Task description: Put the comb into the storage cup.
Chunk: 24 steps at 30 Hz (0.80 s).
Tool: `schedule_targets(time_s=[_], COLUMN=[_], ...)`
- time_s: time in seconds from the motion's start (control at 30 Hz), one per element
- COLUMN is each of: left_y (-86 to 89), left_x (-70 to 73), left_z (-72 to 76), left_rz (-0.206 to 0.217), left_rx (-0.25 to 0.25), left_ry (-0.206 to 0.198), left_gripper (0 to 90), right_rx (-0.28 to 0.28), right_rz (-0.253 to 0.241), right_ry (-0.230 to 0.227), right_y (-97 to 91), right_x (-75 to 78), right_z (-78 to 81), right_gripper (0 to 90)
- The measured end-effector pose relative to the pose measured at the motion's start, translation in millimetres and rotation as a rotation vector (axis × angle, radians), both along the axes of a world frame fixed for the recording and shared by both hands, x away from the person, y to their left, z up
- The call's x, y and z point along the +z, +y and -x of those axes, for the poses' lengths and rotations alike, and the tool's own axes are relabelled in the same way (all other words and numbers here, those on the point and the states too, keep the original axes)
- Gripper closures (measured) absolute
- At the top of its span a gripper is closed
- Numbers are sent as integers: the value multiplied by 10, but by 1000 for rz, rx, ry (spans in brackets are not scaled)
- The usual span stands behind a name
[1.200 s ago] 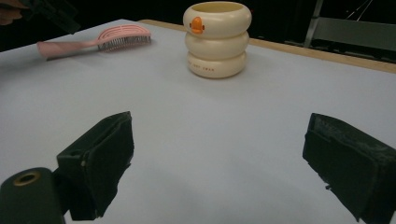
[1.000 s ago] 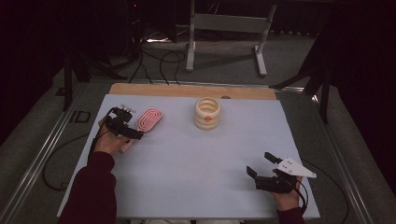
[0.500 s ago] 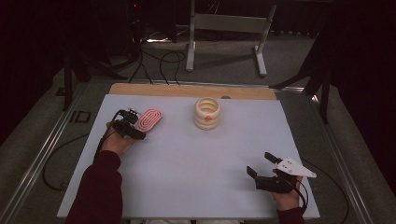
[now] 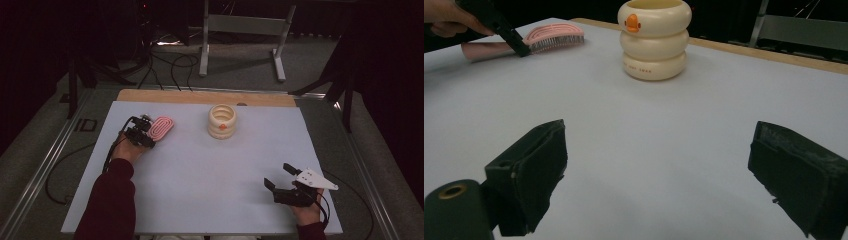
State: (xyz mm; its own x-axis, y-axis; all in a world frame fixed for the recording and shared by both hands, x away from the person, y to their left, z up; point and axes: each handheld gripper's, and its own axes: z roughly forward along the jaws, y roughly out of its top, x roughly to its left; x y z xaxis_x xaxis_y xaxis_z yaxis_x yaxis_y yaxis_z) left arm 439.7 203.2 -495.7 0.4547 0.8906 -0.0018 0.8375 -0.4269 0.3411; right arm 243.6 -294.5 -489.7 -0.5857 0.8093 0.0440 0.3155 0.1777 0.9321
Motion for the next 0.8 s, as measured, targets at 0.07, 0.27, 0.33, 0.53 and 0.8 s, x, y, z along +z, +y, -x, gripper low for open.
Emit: schedule_targets(time_s=[0.07, 0.27, 0.33, 0.53, 0.8], left_y=[1, 10, 8, 4, 27], left_x=[2, 20, 30, 63, 130], left_z=[2, 30, 38, 66, 142], left_rz=[1, -11, -4, 7, 27], left_rx=[-1, -11, -5, -13, -22], left_ry=[2, 10, 1, -16, -52], left_gripper=[649, 675, 686, 691, 693], right_rx=[-1, -5, -5, -6, -5], right_rz=[0, 3, 3, 3, 4], right_ry=[0, 2, 3, 3, 3], right_y=[0, -3, -2, -4, -1], right_x=[0, 0, 0, 0, 0], right_z=[1, -1, -1, 0, 0], right_gripper=[89, 89, 89, 89, 89])
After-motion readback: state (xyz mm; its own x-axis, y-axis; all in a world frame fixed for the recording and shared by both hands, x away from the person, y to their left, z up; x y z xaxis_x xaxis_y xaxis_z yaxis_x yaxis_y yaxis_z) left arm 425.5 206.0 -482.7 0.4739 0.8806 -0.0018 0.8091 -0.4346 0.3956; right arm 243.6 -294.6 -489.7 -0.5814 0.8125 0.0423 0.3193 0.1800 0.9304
